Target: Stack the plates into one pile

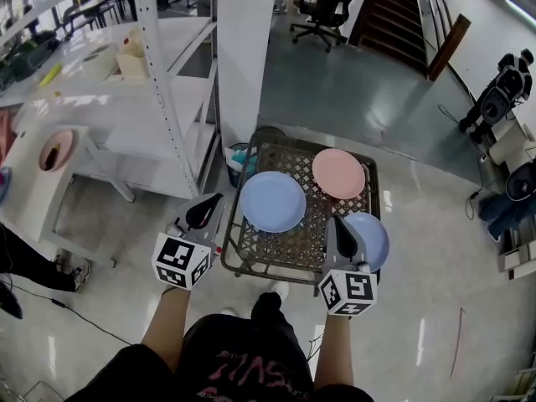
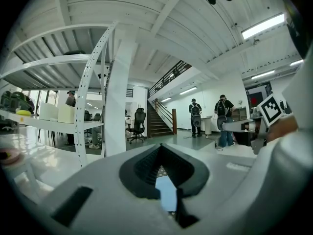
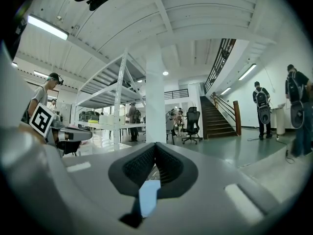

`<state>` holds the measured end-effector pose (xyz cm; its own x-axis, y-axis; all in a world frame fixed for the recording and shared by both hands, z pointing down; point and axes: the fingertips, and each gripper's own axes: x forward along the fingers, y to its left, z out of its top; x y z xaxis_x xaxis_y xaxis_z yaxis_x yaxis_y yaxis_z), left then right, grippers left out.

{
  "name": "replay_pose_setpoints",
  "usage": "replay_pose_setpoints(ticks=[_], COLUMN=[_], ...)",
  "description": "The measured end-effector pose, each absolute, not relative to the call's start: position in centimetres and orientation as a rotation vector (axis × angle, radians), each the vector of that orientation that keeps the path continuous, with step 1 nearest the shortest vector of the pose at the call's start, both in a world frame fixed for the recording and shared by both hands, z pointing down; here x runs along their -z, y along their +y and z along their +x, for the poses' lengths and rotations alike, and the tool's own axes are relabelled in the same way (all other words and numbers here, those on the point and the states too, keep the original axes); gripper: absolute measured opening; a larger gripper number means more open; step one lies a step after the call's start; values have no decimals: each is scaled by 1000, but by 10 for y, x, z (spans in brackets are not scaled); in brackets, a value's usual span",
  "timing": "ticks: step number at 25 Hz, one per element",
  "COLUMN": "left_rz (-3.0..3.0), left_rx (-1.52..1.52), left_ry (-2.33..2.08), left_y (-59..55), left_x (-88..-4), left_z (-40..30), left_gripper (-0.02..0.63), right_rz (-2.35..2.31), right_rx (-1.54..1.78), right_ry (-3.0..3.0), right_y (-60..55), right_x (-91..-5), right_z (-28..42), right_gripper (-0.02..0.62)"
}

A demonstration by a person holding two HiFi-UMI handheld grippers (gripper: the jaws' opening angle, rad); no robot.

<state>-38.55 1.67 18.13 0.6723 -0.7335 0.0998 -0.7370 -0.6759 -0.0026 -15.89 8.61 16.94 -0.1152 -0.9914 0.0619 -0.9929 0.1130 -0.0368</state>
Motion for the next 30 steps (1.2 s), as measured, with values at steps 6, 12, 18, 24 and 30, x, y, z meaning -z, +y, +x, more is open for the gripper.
replay_pose_setpoints(ticks=[6,12,18,24,30], left_rz=[2791,2751,2698,2644,2591], left_rx=[-200,-256,-315,-371,-443], left_ry=[-1279,-1279,-1287,-1321,-1357], left_y=[-6,-35,-72,-105,-119], left_x=[-195,-213,-237,-251,-264], left_z=[-370,-342,-315,-289,-273], left_gripper=[0,0,0,0,0], right_rz=[2046,2015,1975,1918,1843], right_rx=[-173,-259,-332,-391,-472], right_ry=[-2347,-2347,-2346,-2373,-2410], right_y=[58,24,-18,-61,-88], right_x=[-186,-206,-231,-247,-269], right_z=[-140,-112,-84,-56,-42], right_gripper=[12,12,12,12,12])
